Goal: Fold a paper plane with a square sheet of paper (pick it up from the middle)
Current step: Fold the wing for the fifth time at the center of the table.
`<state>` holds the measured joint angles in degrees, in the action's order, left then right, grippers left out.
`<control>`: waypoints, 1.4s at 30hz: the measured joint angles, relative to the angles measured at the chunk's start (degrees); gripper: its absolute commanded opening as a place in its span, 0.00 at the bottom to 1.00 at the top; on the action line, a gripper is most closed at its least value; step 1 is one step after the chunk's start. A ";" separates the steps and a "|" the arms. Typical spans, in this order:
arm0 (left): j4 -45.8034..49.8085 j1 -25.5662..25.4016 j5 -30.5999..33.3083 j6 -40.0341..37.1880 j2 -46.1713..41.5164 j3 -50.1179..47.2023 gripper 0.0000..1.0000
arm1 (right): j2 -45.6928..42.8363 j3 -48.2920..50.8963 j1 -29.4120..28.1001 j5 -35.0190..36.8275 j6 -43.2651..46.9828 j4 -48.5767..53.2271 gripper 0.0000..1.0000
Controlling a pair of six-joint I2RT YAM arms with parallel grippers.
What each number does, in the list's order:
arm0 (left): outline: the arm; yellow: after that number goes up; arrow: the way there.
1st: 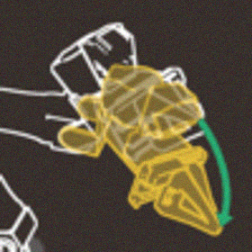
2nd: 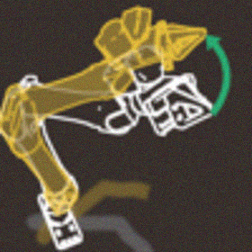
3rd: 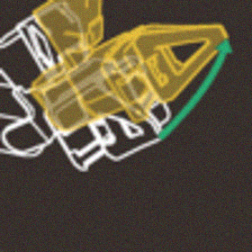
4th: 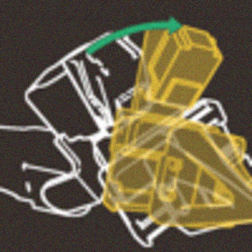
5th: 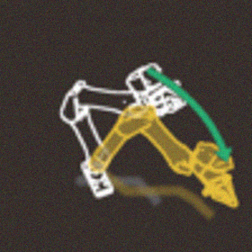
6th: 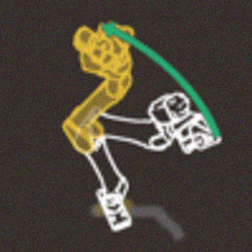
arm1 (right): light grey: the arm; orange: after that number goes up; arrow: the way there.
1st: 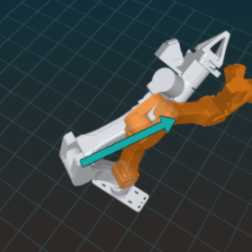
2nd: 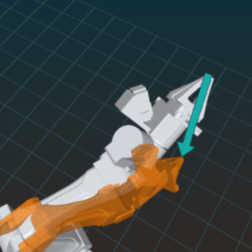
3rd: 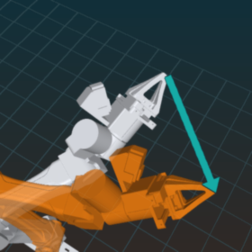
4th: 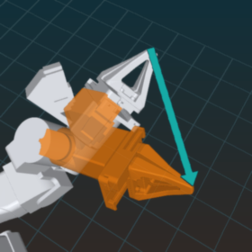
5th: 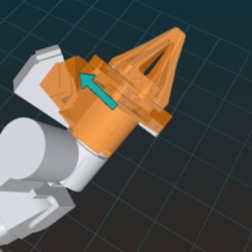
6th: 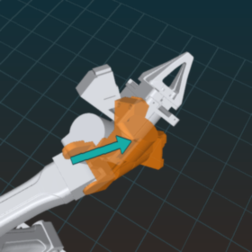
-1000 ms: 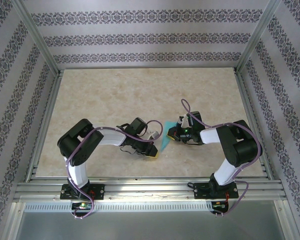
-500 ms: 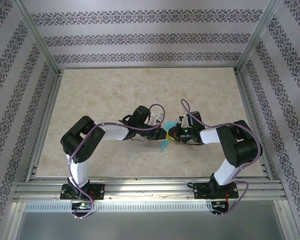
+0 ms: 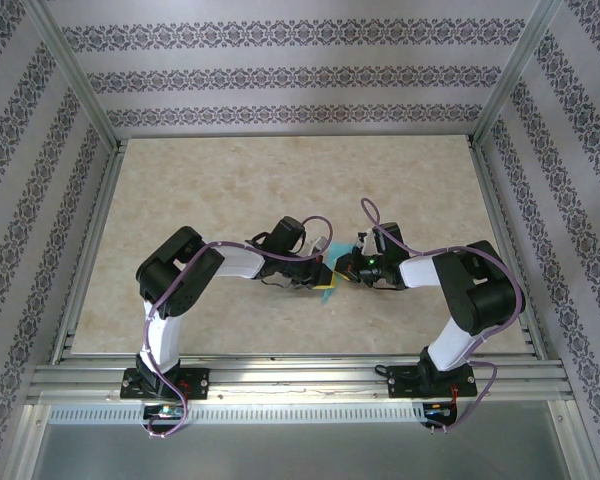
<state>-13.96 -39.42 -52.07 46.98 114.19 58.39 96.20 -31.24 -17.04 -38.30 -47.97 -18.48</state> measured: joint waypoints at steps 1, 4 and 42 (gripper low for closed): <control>0.17 -0.11 0.00 -0.04 0.13 0.00 0.03 | -0.02 0.00 0.00 0.04 0.00 0.04 0.06; 0.28 -0.52 -0.13 -0.09 0.50 -0.11 0.03 | -0.04 -0.09 0.00 0.13 0.00 0.24 0.06; 5.66 -3.37 1.57 -7.10 -0.26 -2.40 0.03 | -0.52 -0.90 -0.48 1.55 0.74 2.78 0.06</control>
<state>-8.29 -42.78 -50.50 39.88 113.93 55.99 95.68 -32.14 -17.52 -36.75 -47.22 -15.70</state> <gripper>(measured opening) 0.062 0.066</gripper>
